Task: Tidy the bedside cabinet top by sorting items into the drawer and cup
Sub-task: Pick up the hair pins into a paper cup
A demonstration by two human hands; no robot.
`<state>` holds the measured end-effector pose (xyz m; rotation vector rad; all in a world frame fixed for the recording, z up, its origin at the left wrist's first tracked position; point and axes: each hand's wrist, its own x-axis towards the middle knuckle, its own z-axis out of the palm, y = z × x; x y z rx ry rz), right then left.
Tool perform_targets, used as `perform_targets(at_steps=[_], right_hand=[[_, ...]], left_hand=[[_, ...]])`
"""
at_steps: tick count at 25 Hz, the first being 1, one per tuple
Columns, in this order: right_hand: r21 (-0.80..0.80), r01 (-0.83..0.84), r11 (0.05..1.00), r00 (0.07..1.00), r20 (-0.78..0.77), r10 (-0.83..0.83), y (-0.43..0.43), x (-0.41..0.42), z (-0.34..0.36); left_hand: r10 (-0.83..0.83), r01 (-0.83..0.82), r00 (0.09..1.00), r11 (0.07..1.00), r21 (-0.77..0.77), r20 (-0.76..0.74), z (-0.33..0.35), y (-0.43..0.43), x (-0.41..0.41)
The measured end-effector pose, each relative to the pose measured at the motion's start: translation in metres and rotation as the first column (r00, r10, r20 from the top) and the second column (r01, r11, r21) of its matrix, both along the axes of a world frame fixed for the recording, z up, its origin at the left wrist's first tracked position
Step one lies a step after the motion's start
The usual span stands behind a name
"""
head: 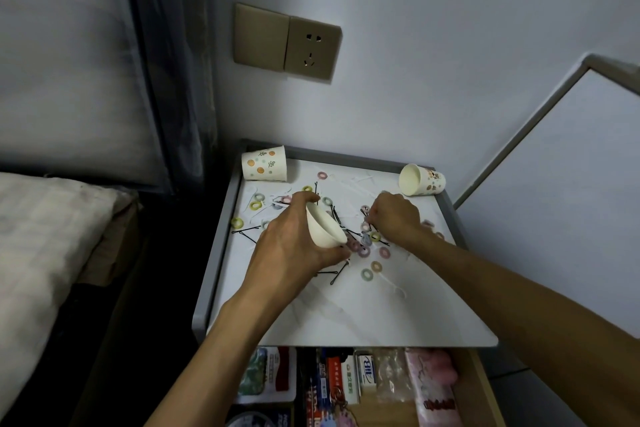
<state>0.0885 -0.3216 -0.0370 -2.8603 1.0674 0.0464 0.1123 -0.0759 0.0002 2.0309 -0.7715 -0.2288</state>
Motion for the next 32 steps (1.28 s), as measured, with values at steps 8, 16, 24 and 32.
perform_targets(at_steps=[8, 16, 24, 32], right_hand=[[-0.233, -0.26, 0.937, 0.95, -0.237, 0.204, -0.002, 0.001, -0.003], [-0.01, -0.376, 0.926, 0.902, -0.232, 0.364, -0.023, -0.024, -0.001], [0.106, -0.488, 0.866, 0.868, -0.041, 0.494, -0.024, -0.035, 0.0], [0.154, -0.416, 0.896, 0.906, -0.007, 0.422, -0.014, -0.021, 0.006]], left_hand=[[0.006, -0.006, 1.0, 1.0, -0.007, -0.016, 0.0, 0.001, 0.0], [0.005, -0.006, 1.0, 1.0, -0.025, -0.019, 0.0, 0.002, 0.0], [-0.006, 0.005, 1.0, 1.0, -0.028, -0.021, 0.0, 0.0, -0.002], [-0.012, 0.011, 1.0, 0.999, -0.034, -0.014, 0.0, -0.002, -0.001]])
